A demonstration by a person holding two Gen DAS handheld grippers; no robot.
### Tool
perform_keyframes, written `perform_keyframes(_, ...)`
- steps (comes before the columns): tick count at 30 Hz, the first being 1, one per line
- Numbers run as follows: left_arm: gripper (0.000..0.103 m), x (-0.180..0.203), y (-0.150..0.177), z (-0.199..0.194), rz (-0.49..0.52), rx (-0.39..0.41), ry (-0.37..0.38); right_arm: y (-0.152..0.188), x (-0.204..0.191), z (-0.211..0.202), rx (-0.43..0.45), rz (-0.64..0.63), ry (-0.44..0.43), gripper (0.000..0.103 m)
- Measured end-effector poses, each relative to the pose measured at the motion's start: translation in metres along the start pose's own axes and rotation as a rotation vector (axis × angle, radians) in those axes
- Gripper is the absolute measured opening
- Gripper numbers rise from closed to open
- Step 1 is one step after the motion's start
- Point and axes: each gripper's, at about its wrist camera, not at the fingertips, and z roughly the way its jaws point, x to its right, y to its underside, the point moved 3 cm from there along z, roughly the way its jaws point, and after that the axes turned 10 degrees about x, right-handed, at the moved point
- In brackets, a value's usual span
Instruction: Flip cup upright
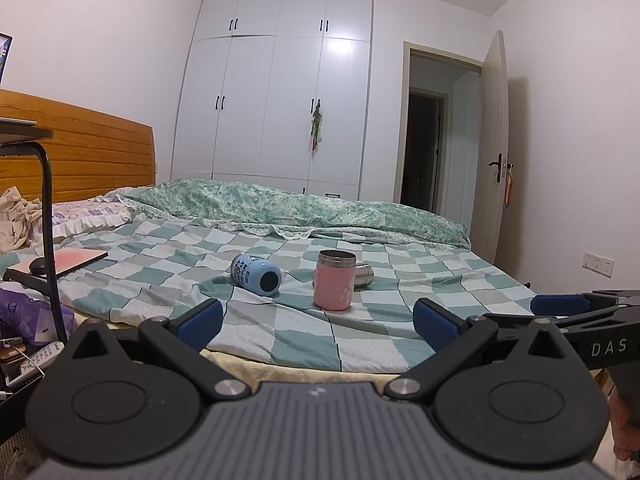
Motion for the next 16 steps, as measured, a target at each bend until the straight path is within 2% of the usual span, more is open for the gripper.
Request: perform_keyframes(16,0.103,-0.0001,0.0,0.0026,-0.005,-0.014,-0.001,0.0002,-0.0013,0.0012,-0.005,-0.001,0.001,0.103)
